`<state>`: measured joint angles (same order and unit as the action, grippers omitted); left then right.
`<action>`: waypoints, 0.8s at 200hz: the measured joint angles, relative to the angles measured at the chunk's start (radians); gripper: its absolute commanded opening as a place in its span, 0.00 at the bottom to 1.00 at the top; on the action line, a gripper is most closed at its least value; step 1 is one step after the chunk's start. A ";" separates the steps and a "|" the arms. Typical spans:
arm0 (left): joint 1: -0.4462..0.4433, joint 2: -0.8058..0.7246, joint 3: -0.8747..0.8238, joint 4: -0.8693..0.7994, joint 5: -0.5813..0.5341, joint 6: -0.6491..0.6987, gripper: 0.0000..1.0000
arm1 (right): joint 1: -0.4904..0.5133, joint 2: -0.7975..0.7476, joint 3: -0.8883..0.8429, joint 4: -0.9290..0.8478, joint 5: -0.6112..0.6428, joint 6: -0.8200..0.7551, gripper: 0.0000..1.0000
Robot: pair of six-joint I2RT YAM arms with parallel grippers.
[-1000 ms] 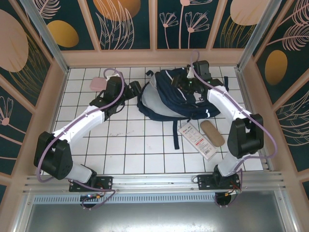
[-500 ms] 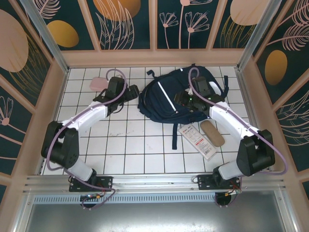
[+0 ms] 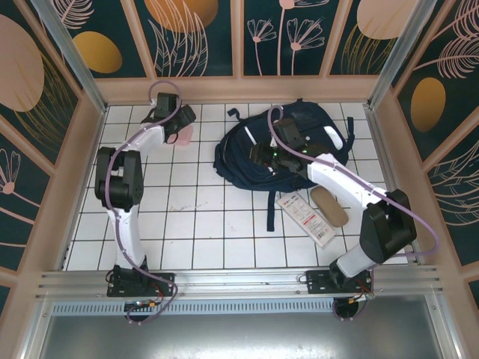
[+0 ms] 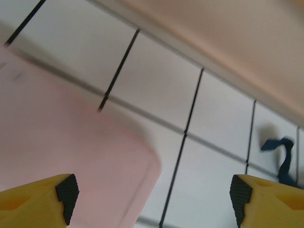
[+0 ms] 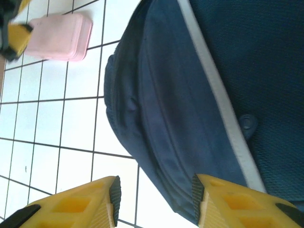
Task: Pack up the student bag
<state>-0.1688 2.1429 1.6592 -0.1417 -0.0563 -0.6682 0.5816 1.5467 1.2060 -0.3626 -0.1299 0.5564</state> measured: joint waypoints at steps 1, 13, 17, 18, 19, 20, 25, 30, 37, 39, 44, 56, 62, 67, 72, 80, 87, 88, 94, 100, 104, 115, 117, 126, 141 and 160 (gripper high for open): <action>0.000 0.003 0.005 0.000 0.001 0.000 0.83 | 0.002 0.002 0.002 0.000 0.000 0.000 0.45; 0.000 0.068 0.091 0.000 0.018 -0.001 0.82 | 0.021 0.020 0.017 0.000 0.000 0.000 0.46; 0.000 0.088 0.116 0.000 0.026 -0.002 0.81 | 0.026 0.026 0.022 0.000 -0.001 0.000 0.46; 0.000 0.096 0.126 -0.001 0.027 -0.002 0.81 | 0.028 0.027 0.024 0.000 -0.001 0.000 0.46; 0.000 0.099 0.130 -0.002 0.028 -0.002 0.81 | 0.029 0.029 0.025 0.000 -0.001 0.000 0.46; 0.000 0.103 0.135 -0.002 0.031 -0.002 0.81 | 0.029 0.030 0.026 0.000 -0.001 0.000 0.46; 0.000 0.129 0.165 -0.002 0.039 -0.006 0.80 | 0.037 0.040 0.035 0.000 -0.001 0.000 0.46; 0.000 0.152 0.191 -0.004 0.050 -0.008 0.79 | 0.042 0.048 0.043 0.000 -0.001 0.000 0.46; 0.000 0.178 0.217 -0.008 0.063 -0.013 0.78 | 0.049 0.061 0.056 0.000 -0.001 0.000 0.46; 0.000 0.185 0.222 -0.010 0.067 -0.016 0.78 | 0.051 0.064 0.059 0.000 -0.001 0.000 0.46; 0.000 0.196 0.228 -0.013 0.078 -0.020 0.78 | 0.055 0.072 0.067 -0.001 0.000 0.000 0.46; 0.000 0.210 0.222 -0.027 0.103 -0.034 0.77 | 0.062 0.089 0.086 -0.003 0.000 0.000 0.46; 0.000 0.211 0.206 -0.027 0.112 -0.043 0.76 | 0.063 0.099 0.098 -0.004 0.000 0.000 0.47; 0.000 0.209 0.188 -0.023 0.120 -0.049 0.76 | 0.064 0.105 0.108 -0.004 0.000 -0.001 0.47; 0.000 0.202 0.164 0.002 0.123 -0.052 0.75 | 0.065 0.112 0.118 -0.004 0.000 -0.001 0.47; 0.000 0.178 0.124 0.030 0.138 -0.064 0.75 | 0.066 0.121 0.134 -0.004 0.002 -0.001 0.47; 0.001 0.151 0.079 0.042 0.151 -0.074 0.75 | 0.066 0.127 0.147 -0.003 0.003 -0.002 0.48; 0.002 0.148 0.074 0.044 0.153 -0.074 0.75 | 0.066 0.128 0.148 -0.003 0.003 -0.002 0.48; 0.003 0.122 0.028 0.067 0.161 -0.082 0.75 | 0.066 0.135 0.161 -0.004 0.002 -0.002 0.48; 0.004 0.093 -0.021 0.084 0.171 -0.093 0.75 | 0.066 0.142 0.175 -0.004 0.002 -0.003 0.48; 0.005 0.072 -0.053 0.095 0.177 -0.100 0.75 | 0.067 0.150 0.188 -0.004 0.002 -0.005 0.48; 0.005 0.010 -0.156 0.130 0.193 -0.122 0.74 | 0.068 0.171 0.221 -0.002 0.000 -0.009 0.48; 0.005 -0.004 -0.176 0.134 0.198 -0.127 0.74 | 0.068 0.176 0.227 -0.002 -0.001 -0.010 0.48; 0.005 -0.056 -0.259 0.165 0.215 -0.147 0.74 | 0.069 0.200 0.254 -0.001 -0.003 -0.013 0.48; 0.004 -0.144 -0.397 0.219 0.243 -0.183 0.74 | 0.072 0.243 0.296 0.001 -0.013 -0.021 0.48; 0.004 -0.253 -0.550 0.262 0.270 -0.220 0.74 | 0.083 0.302 0.333 0.002 -0.031 -0.027 0.48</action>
<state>-0.1646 1.8904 1.1091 0.1204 0.2138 -0.8883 0.6643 1.8488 1.5394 -0.3607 -0.1608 0.5289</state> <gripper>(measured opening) 0.737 0.477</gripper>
